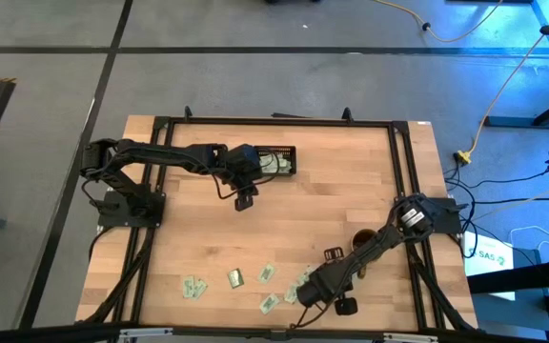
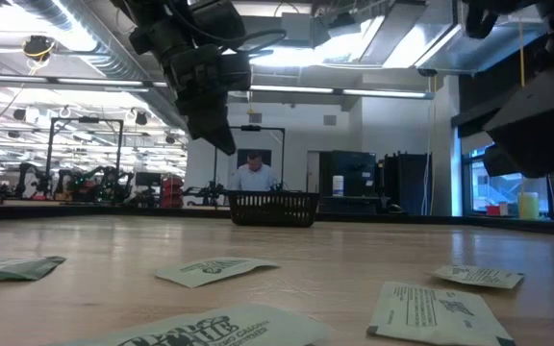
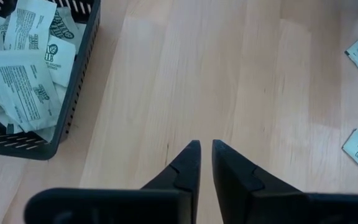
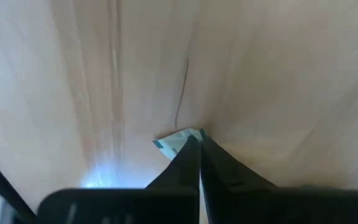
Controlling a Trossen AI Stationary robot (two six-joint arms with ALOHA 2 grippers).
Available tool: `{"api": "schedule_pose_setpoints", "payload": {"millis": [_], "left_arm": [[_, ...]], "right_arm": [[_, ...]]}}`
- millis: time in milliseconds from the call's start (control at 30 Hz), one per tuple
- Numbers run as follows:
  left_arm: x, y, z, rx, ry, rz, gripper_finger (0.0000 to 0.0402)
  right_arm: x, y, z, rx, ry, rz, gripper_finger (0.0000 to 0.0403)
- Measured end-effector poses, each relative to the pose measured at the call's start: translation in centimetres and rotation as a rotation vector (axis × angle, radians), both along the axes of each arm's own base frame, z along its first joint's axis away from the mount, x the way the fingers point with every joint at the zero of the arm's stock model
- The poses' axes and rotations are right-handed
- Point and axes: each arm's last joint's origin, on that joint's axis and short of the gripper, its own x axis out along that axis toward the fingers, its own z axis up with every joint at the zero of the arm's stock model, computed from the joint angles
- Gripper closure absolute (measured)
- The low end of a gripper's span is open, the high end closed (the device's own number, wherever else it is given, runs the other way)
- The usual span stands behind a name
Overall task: Pick and place Stevia / Truvia into bins
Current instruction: Put the white stevia packet into the black bin
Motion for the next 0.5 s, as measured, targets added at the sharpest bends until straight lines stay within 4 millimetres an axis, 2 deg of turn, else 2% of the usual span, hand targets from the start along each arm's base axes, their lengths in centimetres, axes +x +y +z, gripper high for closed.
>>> {"api": "schedule_pose_setpoints", "payload": {"millis": [100, 267, 367, 500], "left_arm": [[-0.2, 0.0, -0.1, -0.003, 0.021, -0.002, 0.037], [-1.1, -0.2, 0.5, -0.006, 0.055, -0.01, 0.0375], [-1.8, -0.4, 1.5, -0.002, 0.033, -0.01, 0.0375], [-3.1, -0.8, 3.7, 0.014, -0.038, -0.013, 0.0376]], "right_arm": [[0.8, -0.5, 1.1, 0.02, -0.078, -0.029, 0.0402], [2.4, -2.2, 4.7, 0.027, -0.209, -0.126, 0.0403], [3.5, -3.8, 7.0, 0.008, -0.298, -0.169, 0.0403], [5.5, -7.1, 10.2, -0.024, -0.432, -0.269, 0.0403]]}}
